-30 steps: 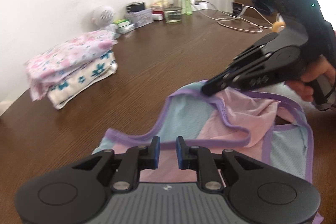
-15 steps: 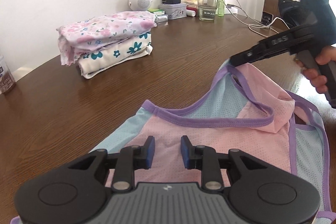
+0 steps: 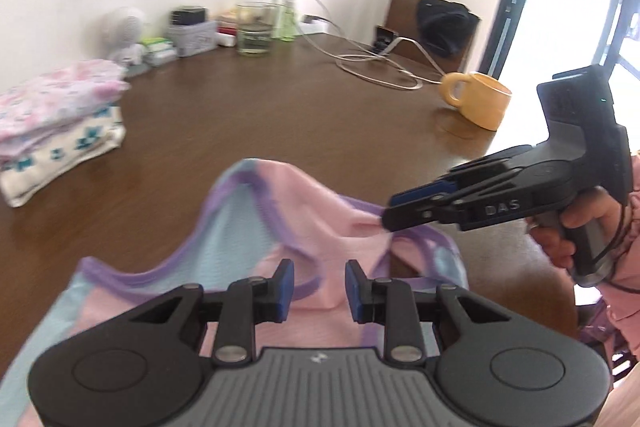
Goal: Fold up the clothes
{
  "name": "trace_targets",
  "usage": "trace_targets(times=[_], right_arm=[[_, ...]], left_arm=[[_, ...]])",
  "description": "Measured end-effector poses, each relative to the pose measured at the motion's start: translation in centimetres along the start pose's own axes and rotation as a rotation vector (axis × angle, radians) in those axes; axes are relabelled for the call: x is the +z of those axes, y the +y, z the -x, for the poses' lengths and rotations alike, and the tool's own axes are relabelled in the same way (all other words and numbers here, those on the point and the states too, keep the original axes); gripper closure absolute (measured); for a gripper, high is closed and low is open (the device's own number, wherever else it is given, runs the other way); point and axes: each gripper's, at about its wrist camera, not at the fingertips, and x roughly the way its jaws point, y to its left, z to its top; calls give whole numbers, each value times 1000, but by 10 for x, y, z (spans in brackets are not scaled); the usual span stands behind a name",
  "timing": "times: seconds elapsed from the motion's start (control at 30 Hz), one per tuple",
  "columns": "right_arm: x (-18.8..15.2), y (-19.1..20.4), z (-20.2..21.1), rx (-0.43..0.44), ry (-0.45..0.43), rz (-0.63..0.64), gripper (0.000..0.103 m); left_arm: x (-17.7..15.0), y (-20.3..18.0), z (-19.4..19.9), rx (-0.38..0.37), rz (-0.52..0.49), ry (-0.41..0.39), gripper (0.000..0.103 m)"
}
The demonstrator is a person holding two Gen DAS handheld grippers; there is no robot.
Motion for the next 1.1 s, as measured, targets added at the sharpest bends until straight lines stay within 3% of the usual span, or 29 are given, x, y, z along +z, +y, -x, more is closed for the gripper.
trace_targets(times=[0.1, 0.17, 0.2, 0.4, 0.63, 0.83, 0.97, 1.03, 1.1], right_arm=[[-6, -8, 1, 14, -2, -45, 86], [-8, -11, 1, 31, 0, -54, 92], [-9, -13, 2, 41, -3, -59, 97], [-9, -23, 15, 71, -56, -78, 101], [-10, -36, 18, 29, -79, -98, 101], [-3, -37, 16, 24, -87, -66, 95], [16, -22, 4, 53, -88, 10, 90], [24, -9, -8, 60, -70, 77, 77], [32, 6, -20, 61, -53, 148, 72]], left_arm=[[3, -10, -14, -10, -13, 33, 78], [6, -17, -24, -17, -21, 56, 91], [7, -21, -29, -20, -25, 67, 102], [23, -13, -38, 7, -30, 42, 102], [41, -3, -46, 35, -32, 13, 101], [42, 1, -46, 24, -21, 10, 72], [43, 4, -46, 16, -13, 8, 71], [44, 6, -46, 12, -10, 7, 74], [44, 8, -46, 9, -6, 6, 75]])
